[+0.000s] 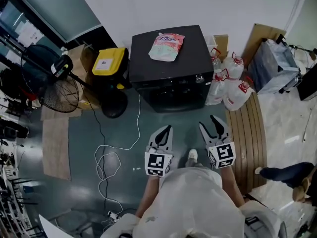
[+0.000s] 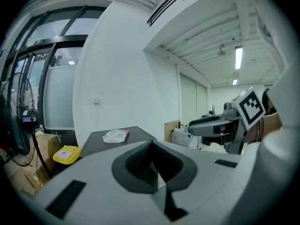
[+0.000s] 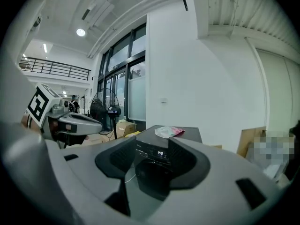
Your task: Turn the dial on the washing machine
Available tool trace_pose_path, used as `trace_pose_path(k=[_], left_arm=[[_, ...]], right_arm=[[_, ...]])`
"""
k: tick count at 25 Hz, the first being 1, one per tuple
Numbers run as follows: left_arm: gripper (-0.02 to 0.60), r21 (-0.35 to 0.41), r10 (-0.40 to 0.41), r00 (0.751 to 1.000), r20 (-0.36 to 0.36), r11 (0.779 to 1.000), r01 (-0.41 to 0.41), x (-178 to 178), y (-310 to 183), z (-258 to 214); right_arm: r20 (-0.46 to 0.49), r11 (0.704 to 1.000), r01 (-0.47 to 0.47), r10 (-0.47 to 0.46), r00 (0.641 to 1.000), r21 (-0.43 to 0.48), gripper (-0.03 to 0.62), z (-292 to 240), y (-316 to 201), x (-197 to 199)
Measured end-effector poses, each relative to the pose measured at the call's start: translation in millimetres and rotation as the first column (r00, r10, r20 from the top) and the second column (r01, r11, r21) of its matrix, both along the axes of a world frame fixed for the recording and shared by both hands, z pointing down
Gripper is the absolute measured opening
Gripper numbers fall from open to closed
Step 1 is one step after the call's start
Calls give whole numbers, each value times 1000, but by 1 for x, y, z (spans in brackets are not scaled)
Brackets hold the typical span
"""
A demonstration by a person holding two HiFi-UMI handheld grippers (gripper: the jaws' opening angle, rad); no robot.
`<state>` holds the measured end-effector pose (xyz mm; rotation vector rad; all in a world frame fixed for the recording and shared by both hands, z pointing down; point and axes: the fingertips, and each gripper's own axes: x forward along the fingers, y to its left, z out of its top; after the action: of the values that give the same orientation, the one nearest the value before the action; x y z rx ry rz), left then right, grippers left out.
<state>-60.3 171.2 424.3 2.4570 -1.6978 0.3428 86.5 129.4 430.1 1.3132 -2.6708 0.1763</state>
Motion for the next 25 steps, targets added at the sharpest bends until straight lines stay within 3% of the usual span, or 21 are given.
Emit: trace_pose_path(k=[11, 25], left_arm=[[14, -32, -53, 998, 18, 998, 53, 12, -55, 14], [14, -34, -19, 1000, -24, 999, 18, -3, -128, 35]], right_arm=[[7, 999, 21, -21, 1000, -34, 218, 20, -67, 18], [-44, 998, -1, -2, 999, -68, 218, 48, -132, -1]])
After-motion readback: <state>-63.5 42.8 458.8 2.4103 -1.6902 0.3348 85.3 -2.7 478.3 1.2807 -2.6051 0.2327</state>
